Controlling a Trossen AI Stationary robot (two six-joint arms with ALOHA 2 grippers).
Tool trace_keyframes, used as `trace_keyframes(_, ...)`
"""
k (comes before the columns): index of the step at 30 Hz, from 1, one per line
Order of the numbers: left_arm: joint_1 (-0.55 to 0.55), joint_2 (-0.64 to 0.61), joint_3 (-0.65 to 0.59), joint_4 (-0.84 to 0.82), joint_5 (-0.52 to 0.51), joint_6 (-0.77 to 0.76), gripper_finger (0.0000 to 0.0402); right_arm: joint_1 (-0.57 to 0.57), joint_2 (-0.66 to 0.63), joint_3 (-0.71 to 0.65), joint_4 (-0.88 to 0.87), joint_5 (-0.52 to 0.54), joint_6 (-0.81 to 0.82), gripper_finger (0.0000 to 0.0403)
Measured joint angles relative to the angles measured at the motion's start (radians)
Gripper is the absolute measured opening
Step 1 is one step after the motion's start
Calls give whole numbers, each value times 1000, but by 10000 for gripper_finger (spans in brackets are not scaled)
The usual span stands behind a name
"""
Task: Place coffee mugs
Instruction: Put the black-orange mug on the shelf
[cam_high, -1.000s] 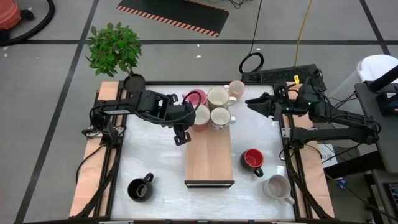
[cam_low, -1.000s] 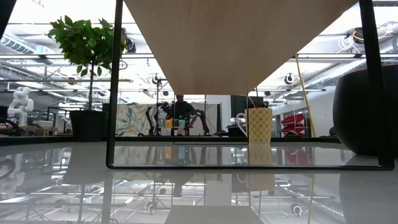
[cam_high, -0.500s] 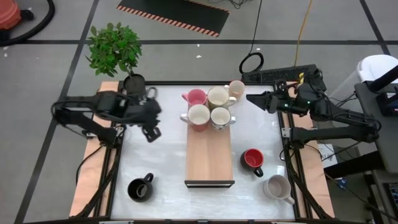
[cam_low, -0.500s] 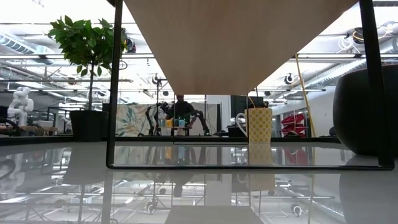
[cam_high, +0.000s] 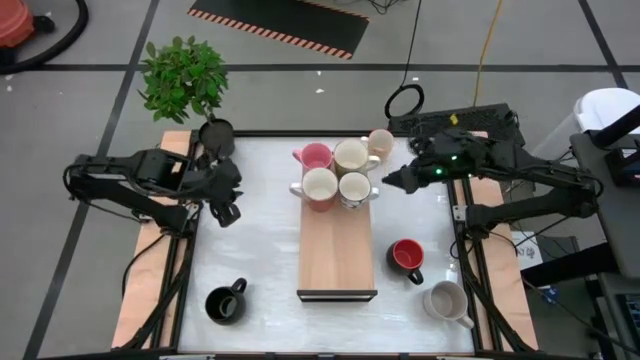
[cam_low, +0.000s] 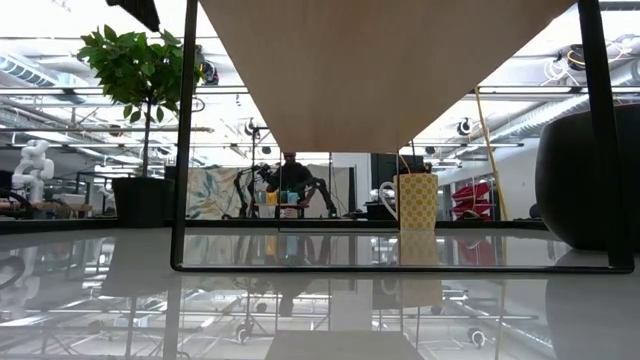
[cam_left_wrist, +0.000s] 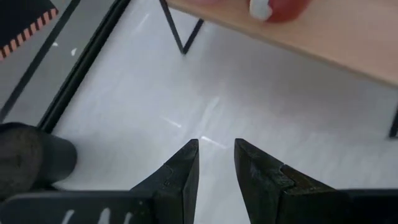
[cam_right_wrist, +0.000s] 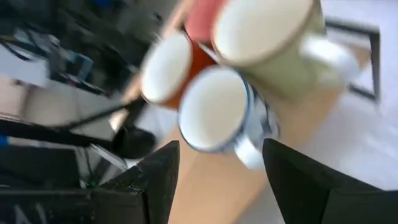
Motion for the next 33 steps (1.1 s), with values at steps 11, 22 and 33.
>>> trace_keyframes(11,0,0,-41,178,45,83,108,162,140,116,-389,-33,193,216)
trace_keyframes(22,43,1,-41,279,61,234,108,382,201,115,-624,-21,487,216)
trace_keyframes(33,127,5,-41,279,108,297,108,548,285,114,-695,28,558,216)
